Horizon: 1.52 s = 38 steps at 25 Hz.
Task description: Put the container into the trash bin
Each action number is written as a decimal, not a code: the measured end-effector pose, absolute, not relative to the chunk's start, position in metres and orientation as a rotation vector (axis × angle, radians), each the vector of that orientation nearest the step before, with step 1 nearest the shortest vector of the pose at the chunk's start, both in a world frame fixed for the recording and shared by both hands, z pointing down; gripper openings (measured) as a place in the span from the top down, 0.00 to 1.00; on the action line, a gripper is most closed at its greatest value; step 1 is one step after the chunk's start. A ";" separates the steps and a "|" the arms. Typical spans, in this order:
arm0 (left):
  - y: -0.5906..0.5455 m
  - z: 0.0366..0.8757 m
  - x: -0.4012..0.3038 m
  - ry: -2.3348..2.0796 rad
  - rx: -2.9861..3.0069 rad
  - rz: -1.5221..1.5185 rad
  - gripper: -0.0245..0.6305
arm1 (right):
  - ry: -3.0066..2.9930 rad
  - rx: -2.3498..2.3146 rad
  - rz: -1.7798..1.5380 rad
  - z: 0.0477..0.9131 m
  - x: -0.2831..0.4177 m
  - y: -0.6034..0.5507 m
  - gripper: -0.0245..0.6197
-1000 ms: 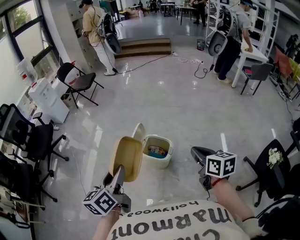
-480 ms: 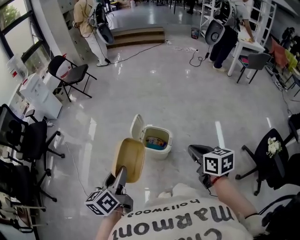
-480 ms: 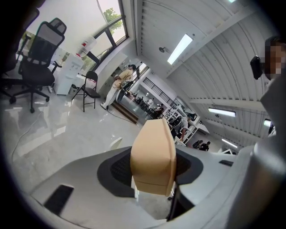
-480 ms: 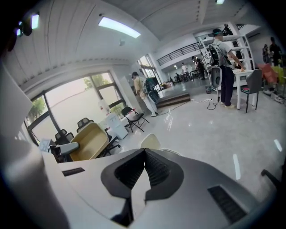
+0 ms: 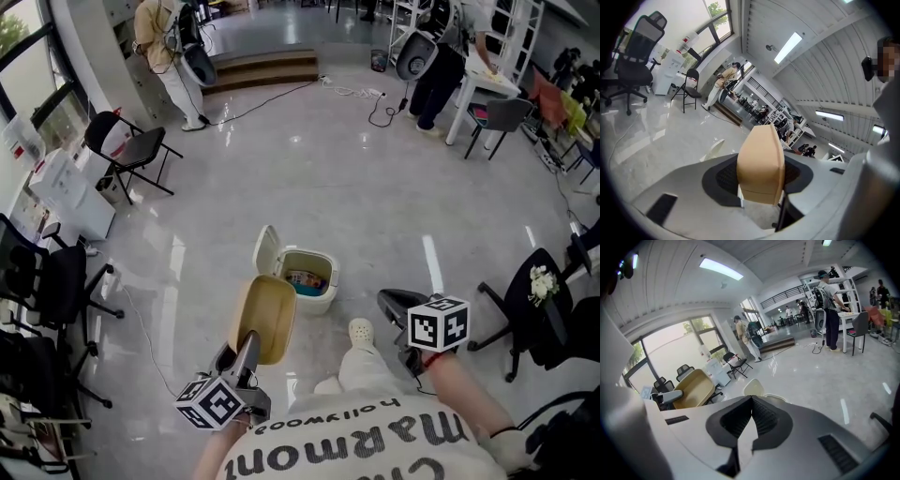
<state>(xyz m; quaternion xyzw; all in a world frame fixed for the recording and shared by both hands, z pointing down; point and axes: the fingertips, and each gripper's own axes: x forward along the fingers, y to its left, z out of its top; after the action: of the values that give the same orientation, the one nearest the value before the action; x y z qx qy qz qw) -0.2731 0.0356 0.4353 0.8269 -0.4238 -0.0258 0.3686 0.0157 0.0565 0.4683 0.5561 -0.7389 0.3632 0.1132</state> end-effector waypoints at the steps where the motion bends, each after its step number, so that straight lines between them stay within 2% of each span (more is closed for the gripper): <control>1: 0.036 0.437 -0.272 -1.087 2.123 -0.063 0.66 | -2.163 1.631 1.070 0.470 0.016 0.056 0.96; 19: 0.004 0.434 -0.285 -1.158 2.092 -0.136 0.66 | -2.194 1.553 1.031 0.470 0.002 0.005 0.96; 38: -0.086 0.422 -0.245 -1.251 2.046 -0.184 0.66 | -2.277 1.426 0.984 0.457 0.035 -0.122 0.96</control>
<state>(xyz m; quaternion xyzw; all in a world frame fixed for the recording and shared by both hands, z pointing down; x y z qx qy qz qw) -0.2450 -0.0865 0.4222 0.7937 -0.4852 -0.0716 0.3599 0.0347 -0.1220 0.4568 0.4936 -0.7880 0.3405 0.1397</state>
